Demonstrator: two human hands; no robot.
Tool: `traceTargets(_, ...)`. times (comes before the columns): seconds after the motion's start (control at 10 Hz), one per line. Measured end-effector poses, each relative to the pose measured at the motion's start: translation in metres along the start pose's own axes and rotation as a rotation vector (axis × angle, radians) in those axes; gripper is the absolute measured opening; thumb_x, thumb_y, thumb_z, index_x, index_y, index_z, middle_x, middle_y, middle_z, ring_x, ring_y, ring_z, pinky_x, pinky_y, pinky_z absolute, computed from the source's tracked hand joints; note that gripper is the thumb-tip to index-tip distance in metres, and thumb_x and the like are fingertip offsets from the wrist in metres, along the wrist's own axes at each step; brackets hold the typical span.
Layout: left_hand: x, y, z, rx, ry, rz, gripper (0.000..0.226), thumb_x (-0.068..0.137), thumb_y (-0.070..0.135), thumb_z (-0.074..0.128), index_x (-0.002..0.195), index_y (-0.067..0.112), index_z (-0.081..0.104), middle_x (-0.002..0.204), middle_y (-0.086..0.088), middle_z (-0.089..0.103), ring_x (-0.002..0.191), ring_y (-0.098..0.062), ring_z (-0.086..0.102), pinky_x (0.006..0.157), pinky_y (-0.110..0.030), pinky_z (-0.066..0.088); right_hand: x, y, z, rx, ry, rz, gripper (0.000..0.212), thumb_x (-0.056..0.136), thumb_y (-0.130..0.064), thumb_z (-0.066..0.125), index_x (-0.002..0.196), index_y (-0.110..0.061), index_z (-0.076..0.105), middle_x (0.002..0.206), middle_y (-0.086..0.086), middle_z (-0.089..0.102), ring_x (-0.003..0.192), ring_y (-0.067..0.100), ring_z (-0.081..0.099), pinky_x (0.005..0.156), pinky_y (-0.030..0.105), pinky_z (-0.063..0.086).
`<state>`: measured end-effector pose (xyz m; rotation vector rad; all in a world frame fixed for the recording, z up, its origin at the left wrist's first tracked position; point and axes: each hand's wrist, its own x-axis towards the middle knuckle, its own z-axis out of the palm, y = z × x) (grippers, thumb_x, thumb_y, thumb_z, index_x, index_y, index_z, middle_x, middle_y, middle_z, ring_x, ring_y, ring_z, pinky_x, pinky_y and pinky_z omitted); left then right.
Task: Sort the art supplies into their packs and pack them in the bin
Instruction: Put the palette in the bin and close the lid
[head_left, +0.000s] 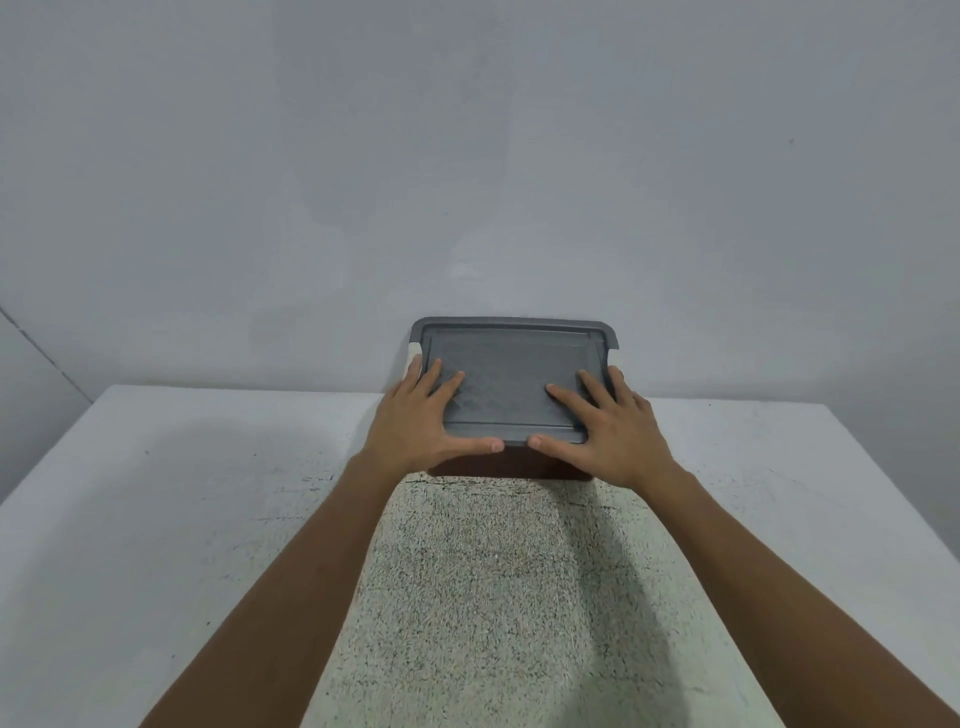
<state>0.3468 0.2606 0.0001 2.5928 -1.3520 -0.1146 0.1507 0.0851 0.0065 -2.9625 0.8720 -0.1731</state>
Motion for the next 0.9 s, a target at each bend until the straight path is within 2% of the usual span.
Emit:
traceTargets(0.3, 0.002, 0.002, 0.001, -0.009, 0.012, -0.002, 0.122, 0.053, 0.102, 0.033, 0.154, 0.036, 0.016, 0.164, 0.005, 0.003, 0.150, -0.015, -0.009, 0.120, -0.043, 0.006, 0.006, 0.004, 0.000, 0.044, -0.017, -0.001, 0.095, 0.062, -0.099, 0.015, 0.145, -0.053, 0.021, 0.159, -0.005, 0.021, 0.149, 0.026, 0.003, 0.117, 0.051, 0.019)
traceTargets(0.6, 0.003, 0.003, -0.001, 0.005, -0.017, 0.000, 0.132, 0.044, 0.107, 0.020, 0.155, 0.035, 0.015, 0.164, 0.002, 0.002, 0.150, -0.018, -0.010, 0.122, -0.049, 0.002, 0.006, -0.004, -0.018, 0.035, -0.164, 0.025, 0.093, 0.066, -0.097, 0.024, 0.146, -0.051, 0.020, 0.157, -0.004, 0.022, 0.148, 0.028, 0.001, 0.116, 0.052, 0.017)
traceTargets(0.7, -0.007, 0.008, -0.003, 0.010, -0.041, -0.015, 0.127, 0.049, 0.104, 0.023, 0.155, 0.033, 0.014, 0.164, 0.000, 0.004, 0.150, -0.020, -0.008, 0.121, -0.049, 0.000, 0.001, -0.011, -0.027, -0.019, -0.202, 0.032, 0.087, 0.074, -0.091, 0.026, 0.148, -0.046, 0.021, 0.156, 0.000, 0.024, 0.146, 0.030, 0.008, 0.115, 0.052, 0.018)
traceTargets(0.8, -0.013, 0.018, -0.007, 0.050, -0.046, -0.038, 0.112, 0.064, 0.095, 0.024, 0.155, 0.030, 0.018, 0.164, -0.004, 0.009, 0.151, -0.025, -0.002, 0.120, -0.049, 0.002, -0.001, -0.015, -0.026, -0.003, -0.212, 0.037, 0.077, 0.083, -0.082, 0.030, 0.146, -0.038, 0.030, 0.149, 0.002, 0.036, 0.140, 0.029, 0.026, 0.111, 0.051, 0.026)
traceTargets(0.9, -0.037, 0.027, 0.003, 0.094, 0.049, -0.021, 0.087, 0.087, 0.077, 0.029, 0.155, 0.025, 0.013, 0.163, -0.007, 0.010, 0.151, -0.026, 0.002, 0.121, -0.049, 0.004, -0.010, -0.017, -0.037, 0.124, -0.182, -0.024, 0.059, 0.089, -0.065, 0.047, 0.138, -0.031, 0.048, 0.140, 0.001, 0.052, 0.127, 0.024, 0.048, 0.107, 0.045, 0.038)
